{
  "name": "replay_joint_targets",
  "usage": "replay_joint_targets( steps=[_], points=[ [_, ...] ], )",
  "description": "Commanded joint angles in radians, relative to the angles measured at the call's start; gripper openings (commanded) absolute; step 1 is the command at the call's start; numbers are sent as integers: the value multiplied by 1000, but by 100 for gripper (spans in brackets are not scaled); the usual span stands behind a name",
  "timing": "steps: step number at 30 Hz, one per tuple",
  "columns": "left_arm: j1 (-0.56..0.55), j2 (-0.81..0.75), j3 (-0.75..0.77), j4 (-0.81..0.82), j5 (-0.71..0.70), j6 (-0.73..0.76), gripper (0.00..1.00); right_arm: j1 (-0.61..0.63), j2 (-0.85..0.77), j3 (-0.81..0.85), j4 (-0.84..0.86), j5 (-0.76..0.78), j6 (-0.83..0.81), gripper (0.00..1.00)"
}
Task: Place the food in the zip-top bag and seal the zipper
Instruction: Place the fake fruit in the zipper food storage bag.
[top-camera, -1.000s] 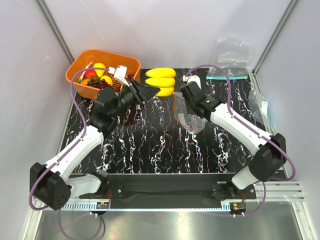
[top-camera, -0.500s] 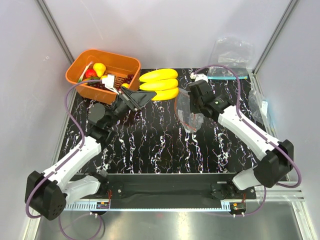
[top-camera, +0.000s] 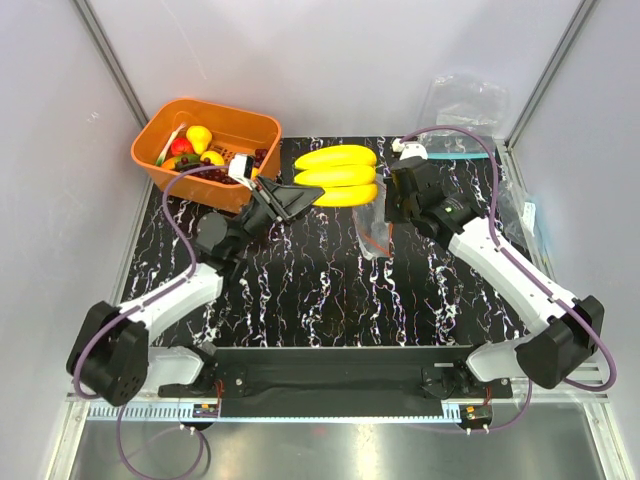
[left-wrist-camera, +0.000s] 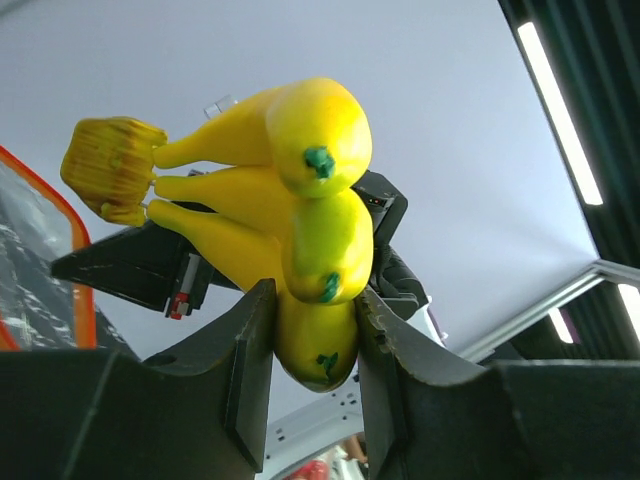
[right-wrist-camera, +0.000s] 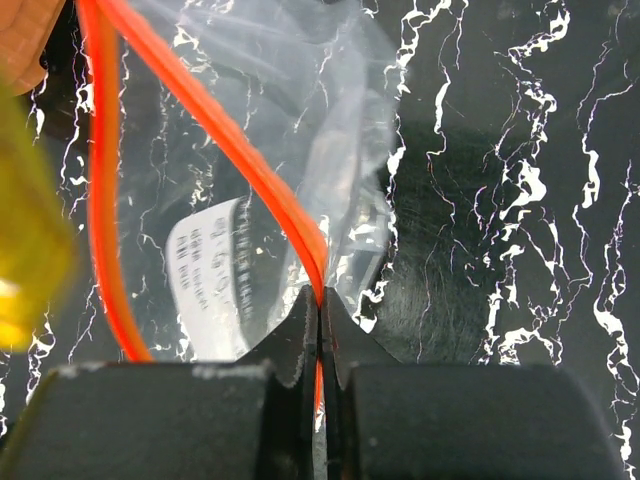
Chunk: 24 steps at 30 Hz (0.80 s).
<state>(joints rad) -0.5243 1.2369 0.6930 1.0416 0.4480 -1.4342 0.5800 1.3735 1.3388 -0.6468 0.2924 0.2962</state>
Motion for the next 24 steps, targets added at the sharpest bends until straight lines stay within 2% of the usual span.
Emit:
replay_joint_targets(
  steps=[1, 18, 24],
  points=[
    [-16, 44, -7, 213, 29, -87, 27, -11, -37, 39, 44, -18, 17, 0],
    [-51, 173, -113, 388, -28, -138, 24, -66, -108, 28, 72, -56, 67, 0],
    [-51, 226, -66, 325, -6, -75, 24, -66, -129, 26, 55, -111, 73, 0]
  ],
)
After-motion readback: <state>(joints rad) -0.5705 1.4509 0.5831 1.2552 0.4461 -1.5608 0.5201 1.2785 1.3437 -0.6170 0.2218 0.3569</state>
